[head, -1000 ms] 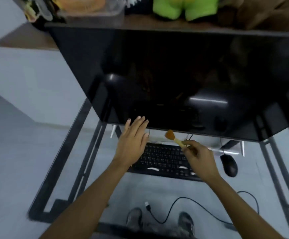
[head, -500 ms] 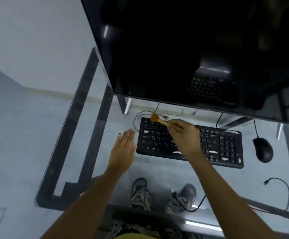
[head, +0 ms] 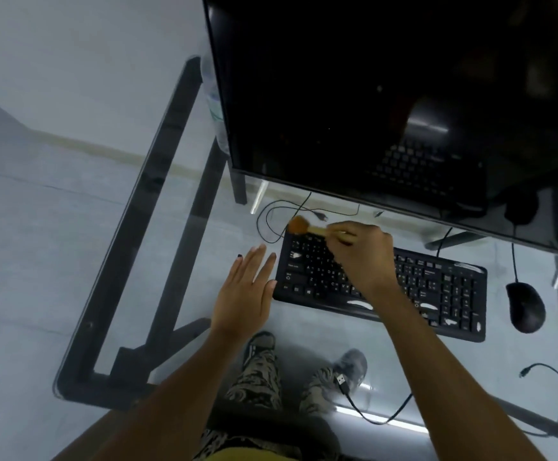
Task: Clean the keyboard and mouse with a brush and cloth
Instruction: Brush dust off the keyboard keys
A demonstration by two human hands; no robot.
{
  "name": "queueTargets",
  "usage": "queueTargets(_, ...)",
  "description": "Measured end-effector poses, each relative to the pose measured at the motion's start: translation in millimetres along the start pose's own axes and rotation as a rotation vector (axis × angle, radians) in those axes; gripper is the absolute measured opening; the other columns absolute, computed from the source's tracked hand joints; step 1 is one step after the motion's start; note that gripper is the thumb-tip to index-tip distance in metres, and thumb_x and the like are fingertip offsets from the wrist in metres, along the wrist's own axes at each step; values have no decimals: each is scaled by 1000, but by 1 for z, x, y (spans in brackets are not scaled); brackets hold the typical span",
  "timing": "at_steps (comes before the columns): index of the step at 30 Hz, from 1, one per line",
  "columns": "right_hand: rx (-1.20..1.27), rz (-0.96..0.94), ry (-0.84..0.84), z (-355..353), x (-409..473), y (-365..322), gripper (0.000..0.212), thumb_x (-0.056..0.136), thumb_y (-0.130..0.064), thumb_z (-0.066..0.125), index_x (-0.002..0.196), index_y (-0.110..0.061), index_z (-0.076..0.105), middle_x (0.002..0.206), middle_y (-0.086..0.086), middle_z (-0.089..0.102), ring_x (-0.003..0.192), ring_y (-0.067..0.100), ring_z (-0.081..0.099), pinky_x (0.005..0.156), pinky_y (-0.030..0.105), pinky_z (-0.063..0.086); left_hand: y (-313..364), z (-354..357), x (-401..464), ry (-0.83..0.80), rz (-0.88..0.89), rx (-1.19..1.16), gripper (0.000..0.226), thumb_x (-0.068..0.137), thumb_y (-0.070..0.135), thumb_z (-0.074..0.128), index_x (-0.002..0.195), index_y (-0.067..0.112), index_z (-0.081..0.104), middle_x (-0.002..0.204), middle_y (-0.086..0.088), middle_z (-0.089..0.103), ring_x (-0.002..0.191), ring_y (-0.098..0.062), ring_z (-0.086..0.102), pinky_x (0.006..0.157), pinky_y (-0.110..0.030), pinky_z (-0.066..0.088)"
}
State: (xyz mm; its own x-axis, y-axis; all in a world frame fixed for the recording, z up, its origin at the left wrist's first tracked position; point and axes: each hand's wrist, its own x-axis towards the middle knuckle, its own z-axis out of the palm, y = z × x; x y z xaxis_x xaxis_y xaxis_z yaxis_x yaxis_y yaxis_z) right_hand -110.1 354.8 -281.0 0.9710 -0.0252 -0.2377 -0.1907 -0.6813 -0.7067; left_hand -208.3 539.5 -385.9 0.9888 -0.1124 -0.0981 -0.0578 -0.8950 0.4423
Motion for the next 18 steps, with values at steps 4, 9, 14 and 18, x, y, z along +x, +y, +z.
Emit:
queueTargets(4,75,16,-6,-6,3,-1,15,85,-14,68,98,-14,75,69,0,71,50,19,65,44,16,49,1,0,1,15,9,-2,54,102,36,15,144,11,39,152,-10,34,144,-21,23,118,-38,16)
queueTargets(9,-71,-6,87,-6,4,2,15,85,-13,66,98,-13,74,68,1,69,48,18,60,44,20,49,-1,1,0,27,12,-8,53,102,36,19,144,10,39,152,-10,35,144,-21,24,119,-38,16)
queueTargets(14,11,27,37,-10,-2,9,15,86,-15,67,99,-16,75,68,1,70,48,17,63,46,18,52,-1,2,0,44,18,-13,50,102,32,21,143,10,40,151,-10,36,143,-22,25,118,-39,18)
queueTargets(18,-97,-42,8,-22,-14,15,16,82,-12,68,95,-16,76,73,-3,72,40,3,52,41,7,38,0,2,0,53,5,-5,49,101,29,22,143,10,40,152,-10,35,144,-21,24,119,-38,16)
